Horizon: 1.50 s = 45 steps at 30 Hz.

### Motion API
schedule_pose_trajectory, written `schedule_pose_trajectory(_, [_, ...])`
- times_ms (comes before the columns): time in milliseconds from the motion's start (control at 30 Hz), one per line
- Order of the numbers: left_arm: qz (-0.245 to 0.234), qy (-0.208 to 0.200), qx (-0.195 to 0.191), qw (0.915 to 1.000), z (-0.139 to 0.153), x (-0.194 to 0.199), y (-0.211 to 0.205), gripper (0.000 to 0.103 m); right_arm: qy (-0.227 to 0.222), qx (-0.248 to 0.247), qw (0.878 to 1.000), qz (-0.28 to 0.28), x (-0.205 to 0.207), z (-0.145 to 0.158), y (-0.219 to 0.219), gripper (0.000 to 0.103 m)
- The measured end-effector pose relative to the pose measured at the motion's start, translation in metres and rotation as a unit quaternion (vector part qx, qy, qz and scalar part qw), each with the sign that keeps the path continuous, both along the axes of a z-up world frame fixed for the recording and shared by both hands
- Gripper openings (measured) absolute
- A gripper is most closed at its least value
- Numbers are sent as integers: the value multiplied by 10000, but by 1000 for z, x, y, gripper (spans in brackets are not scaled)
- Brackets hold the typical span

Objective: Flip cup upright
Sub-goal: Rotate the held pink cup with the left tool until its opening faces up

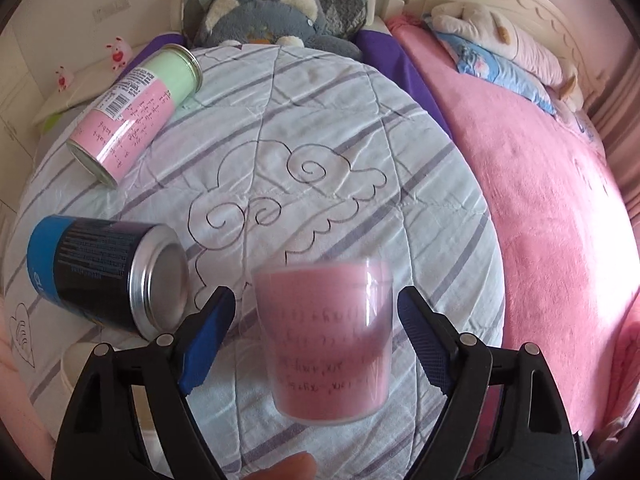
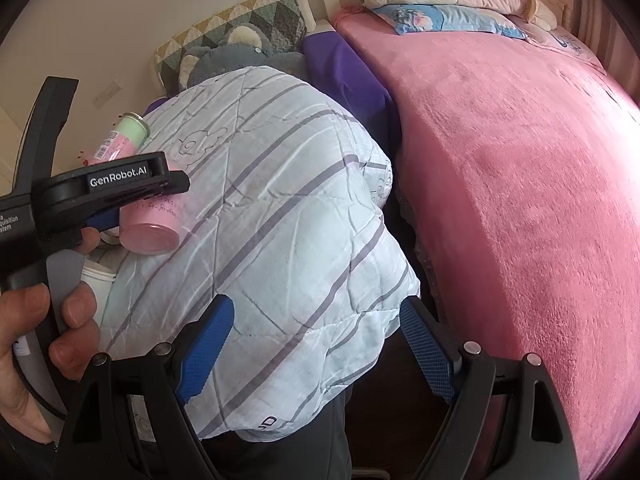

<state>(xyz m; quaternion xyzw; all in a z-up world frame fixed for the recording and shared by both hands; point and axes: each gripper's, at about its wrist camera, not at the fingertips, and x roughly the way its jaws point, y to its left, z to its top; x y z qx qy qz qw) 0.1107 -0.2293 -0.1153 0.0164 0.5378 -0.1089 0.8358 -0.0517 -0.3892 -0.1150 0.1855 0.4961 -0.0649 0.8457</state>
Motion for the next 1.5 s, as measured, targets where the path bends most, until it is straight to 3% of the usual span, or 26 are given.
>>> schedule_pose_trajectory(33, [10, -10, -2, 10000, 1, 3, 0, 81, 3, -2, 10000, 11, 1, 0, 0, 86])
schedule_pose_trajectory(67, [-6, 13, 0, 10000, 0, 6, -1, 69, 3, -3, 10000, 21, 2, 0, 1, 86])
schedule_pose_trajectory(100, [-24, 136, -27, 9999, -3, 9, -2, 67, 9, -5, 10000, 29, 3, -1, 2, 86])
schedule_pose_trajectory(300, [-56, 100, -148, 9998, 4, 10, 0, 65, 7, -30, 10000, 56, 3, 1, 4, 86])
schedule_pose_trajectory(433, [-125, -772, -294, 9965, 37, -7, 2, 65, 1, -32, 10000, 25, 2, 1, 4, 86])
schedule_pose_trajectory(533, [28, -1627, -170, 9865, 51, -21, 6, 65, 4, -36, 10000, 42, 1, 1, 6, 86])
schedule_pose_trajectory(600, [140, -1955, -188, 9804, 48, -28, 9, 66, -5, -31, 10000, 56, 0, 1, 7, 86])
schedule_pose_trajectory(800, [155, -1981, -227, 9798, 27, -29, 5, 66, 44, -42, 9999, 86, -3, -2, 8, 86])
schedule_pose_trajectory(1033, [172, -2400, -129, 9705, 29, -30, -1, 65, 17, -14, 10000, 20, -6, -2, 3, 86])
schedule_pose_trajectory(1233, [187, -2090, 134, 9776, -1, -38, -6, 65, 27, 25, 10000, 56, -3, -5, 3, 86])
schedule_pose_trajectory(1500, [225, -2123, 153, 9768, -5, -72, 3, 65, 3, 39, 10000, 54, -11, -6, 1, 86])
